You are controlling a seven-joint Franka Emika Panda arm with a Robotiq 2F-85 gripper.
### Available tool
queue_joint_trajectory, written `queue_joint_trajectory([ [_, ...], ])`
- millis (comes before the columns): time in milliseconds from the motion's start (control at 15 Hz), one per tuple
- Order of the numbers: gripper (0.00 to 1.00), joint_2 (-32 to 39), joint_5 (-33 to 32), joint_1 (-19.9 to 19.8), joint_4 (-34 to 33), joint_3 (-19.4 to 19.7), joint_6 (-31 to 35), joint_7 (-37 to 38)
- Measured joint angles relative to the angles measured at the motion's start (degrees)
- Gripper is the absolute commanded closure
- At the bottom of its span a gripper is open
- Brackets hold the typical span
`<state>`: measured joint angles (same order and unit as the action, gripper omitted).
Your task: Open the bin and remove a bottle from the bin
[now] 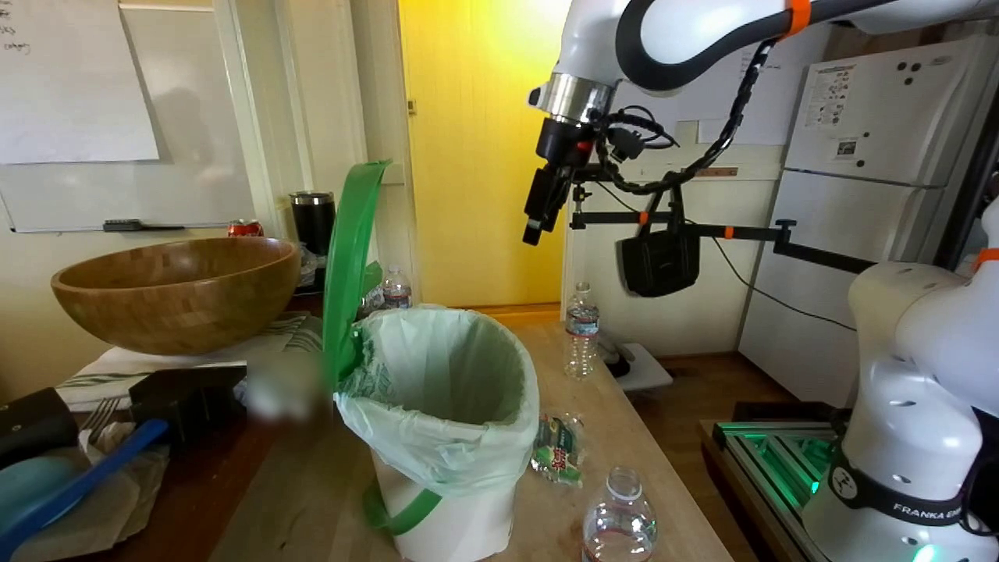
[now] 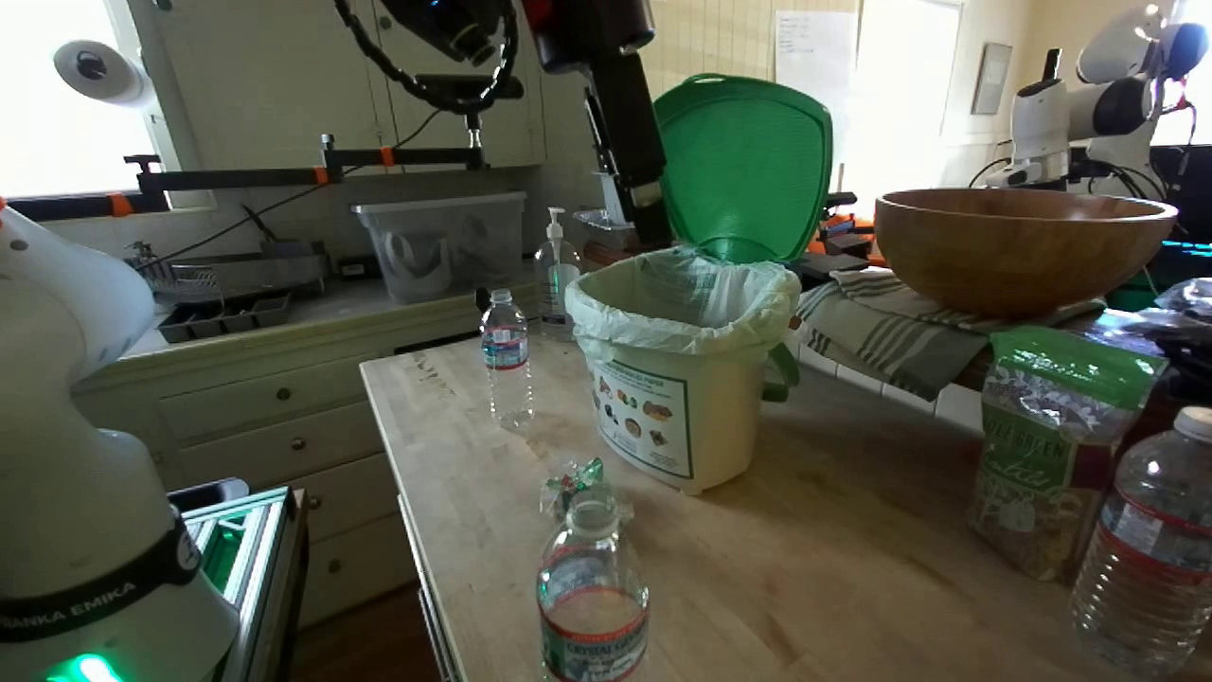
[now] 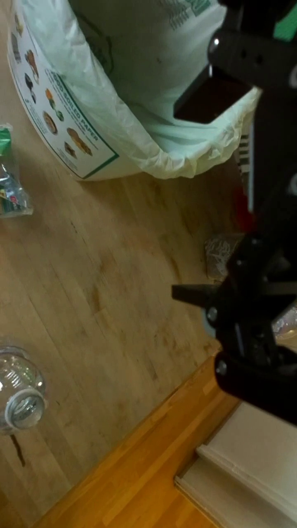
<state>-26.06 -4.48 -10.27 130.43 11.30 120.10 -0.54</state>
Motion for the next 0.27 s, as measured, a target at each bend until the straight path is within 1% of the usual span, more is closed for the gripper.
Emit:
queue_joint_trajectory([
  [267, 0.0, -2.4, 0.5, 0.4, 1.8, -0.1, 0.0, -0.7],
])
